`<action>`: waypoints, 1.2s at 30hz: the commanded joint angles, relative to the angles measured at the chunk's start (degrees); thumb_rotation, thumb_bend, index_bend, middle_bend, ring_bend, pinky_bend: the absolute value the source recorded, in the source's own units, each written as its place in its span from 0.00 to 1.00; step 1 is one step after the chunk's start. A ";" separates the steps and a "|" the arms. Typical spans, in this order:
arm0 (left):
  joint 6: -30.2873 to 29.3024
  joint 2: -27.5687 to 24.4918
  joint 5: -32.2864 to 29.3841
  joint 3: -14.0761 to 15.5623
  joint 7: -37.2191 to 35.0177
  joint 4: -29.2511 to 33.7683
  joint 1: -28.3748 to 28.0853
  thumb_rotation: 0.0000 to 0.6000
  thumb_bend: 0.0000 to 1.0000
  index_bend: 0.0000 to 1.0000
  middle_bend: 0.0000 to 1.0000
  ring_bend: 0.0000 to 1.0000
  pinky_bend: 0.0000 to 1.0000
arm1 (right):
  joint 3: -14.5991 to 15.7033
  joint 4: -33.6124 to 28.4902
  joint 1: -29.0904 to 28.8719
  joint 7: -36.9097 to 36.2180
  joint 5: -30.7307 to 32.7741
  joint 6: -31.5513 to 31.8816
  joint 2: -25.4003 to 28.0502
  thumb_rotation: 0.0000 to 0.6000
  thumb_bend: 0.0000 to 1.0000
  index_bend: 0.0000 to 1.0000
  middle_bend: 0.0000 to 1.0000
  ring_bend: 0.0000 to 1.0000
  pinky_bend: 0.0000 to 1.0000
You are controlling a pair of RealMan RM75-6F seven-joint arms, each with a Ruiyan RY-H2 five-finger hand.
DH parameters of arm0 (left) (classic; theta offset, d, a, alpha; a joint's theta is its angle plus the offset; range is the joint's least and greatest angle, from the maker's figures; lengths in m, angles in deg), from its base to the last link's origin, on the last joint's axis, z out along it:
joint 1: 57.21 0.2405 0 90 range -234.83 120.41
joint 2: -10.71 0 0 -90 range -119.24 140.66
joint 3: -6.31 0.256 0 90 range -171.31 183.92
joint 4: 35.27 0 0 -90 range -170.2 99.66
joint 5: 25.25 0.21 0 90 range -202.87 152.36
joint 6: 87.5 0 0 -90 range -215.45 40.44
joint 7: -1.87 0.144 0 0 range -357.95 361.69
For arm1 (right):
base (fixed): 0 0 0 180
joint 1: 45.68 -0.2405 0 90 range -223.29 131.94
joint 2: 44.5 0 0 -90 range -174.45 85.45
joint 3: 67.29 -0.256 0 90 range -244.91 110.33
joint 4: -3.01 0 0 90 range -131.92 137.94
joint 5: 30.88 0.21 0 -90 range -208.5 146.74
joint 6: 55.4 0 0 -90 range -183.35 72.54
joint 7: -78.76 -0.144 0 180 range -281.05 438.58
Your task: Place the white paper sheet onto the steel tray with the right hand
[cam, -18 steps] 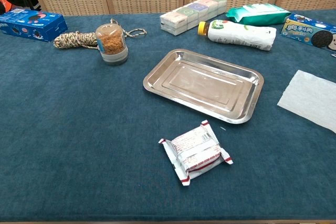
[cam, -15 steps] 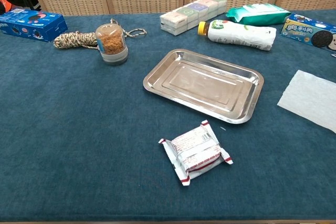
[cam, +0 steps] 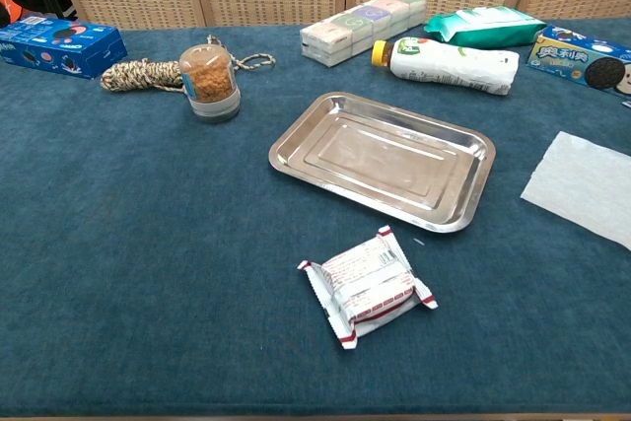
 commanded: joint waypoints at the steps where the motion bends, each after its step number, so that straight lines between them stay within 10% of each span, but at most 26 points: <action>1: 0.44 0.03 -0.35 -0.03 0.15 0.08 -0.17 1.00 0.00 0.00 0.00 0.00 0.00 | 0.19 0.94 -1.00 1.11 -1.00 -1.12 -1.90 1.00 0.00 0.30 0.00 0.00 0.00; 20: 0.98 -0.28 -1.09 -0.37 -0.27 0.41 -0.34 1.00 0.00 0.00 0.00 0.00 0.00 | -1.27 8.30 -3.50 3.62 1.56 -6.04 -8.80 1.00 0.01 0.40 0.00 0.00 0.00; 36: 1.66 -0.07 -1.30 -0.33 0.67 0.66 -0.58 1.00 0.00 0.00 0.00 0.00 0.00 | -1.07 9.53 -3.56 1.96 2.34 -6.08 -9.22 1.00 0.34 0.45 0.00 0.00 0.00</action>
